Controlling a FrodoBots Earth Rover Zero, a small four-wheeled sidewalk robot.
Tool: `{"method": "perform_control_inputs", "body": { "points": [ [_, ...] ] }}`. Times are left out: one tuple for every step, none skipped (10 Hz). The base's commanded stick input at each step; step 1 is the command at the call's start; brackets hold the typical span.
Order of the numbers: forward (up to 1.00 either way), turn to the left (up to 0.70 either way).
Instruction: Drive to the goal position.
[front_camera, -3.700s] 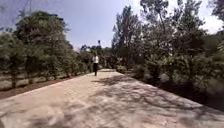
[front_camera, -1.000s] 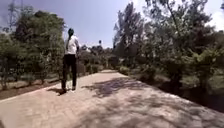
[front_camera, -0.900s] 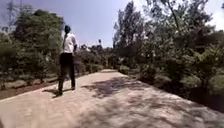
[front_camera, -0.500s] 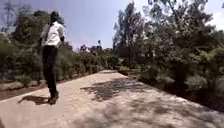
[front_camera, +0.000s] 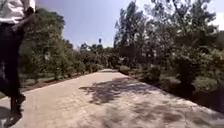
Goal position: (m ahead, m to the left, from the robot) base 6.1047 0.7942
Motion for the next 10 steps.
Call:
{"method": "perform_control_inputs", "body": {
  "points": [
    [0.50,0.00],
    [0.50,0.00],
    [0.50,0.00],
    [0.50,0.00],
    [0.50,0.00],
    [0.50,0.00],
    [0.50,0.00],
    [0.50,0.00],
    [0.50,0.00],
    [0.50,0.00]
  ]
}}
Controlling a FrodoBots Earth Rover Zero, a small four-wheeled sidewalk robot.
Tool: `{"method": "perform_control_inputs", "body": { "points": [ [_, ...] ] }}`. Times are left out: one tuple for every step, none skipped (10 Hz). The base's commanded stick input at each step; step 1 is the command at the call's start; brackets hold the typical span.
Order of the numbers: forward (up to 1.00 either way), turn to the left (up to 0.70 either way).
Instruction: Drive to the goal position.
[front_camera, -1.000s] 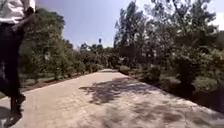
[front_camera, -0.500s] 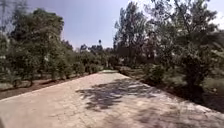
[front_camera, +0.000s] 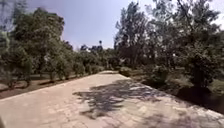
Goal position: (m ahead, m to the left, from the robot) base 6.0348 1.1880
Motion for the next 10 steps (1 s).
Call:
{"method": "perform_control_inputs", "body": {
  "points": [
    [0.50,0.00],
    [0.50,0.00],
    [0.50,0.00],
    [0.50,0.00],
    [0.50,0.00],
    [0.50,0.00],
    [0.50,0.00],
    [0.50,0.00],
    [0.50,0.00],
    [0.50,0.00]
  ]
}}
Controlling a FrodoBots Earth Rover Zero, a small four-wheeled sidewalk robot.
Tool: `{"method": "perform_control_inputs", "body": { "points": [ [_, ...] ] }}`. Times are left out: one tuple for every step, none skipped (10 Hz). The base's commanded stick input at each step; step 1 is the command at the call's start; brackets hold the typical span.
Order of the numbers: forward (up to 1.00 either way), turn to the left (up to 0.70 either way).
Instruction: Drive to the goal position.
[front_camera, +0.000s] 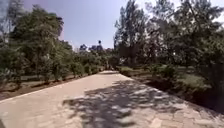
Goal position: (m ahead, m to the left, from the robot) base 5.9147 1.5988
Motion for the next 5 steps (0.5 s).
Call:
{"method": "perform_control_inputs", "body": {
  "points": [
    [0.50,0.00],
    [0.50,0.00],
    [0.50,0.00],
    [0.50,0.00],
    [0.50,0.00]
  ]
}}
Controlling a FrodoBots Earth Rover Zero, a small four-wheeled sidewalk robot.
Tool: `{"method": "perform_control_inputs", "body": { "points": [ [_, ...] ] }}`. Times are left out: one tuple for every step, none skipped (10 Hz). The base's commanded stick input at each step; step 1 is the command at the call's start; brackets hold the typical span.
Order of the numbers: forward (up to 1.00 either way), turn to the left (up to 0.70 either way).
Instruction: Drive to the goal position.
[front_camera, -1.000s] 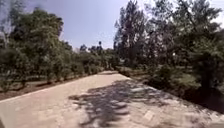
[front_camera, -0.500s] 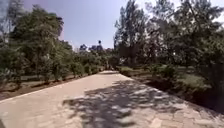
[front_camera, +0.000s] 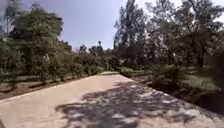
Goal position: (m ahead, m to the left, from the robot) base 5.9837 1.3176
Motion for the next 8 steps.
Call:
{"method": "perform_control_inputs", "body": {
  "points": [
    [0.50,0.00],
    [0.50,0.00],
    [0.50,0.00],
    [0.50,0.00],
    [0.50,0.00],
    [0.50,0.00],
    [0.50,0.00],
    [0.50,0.00]
  ]
}}
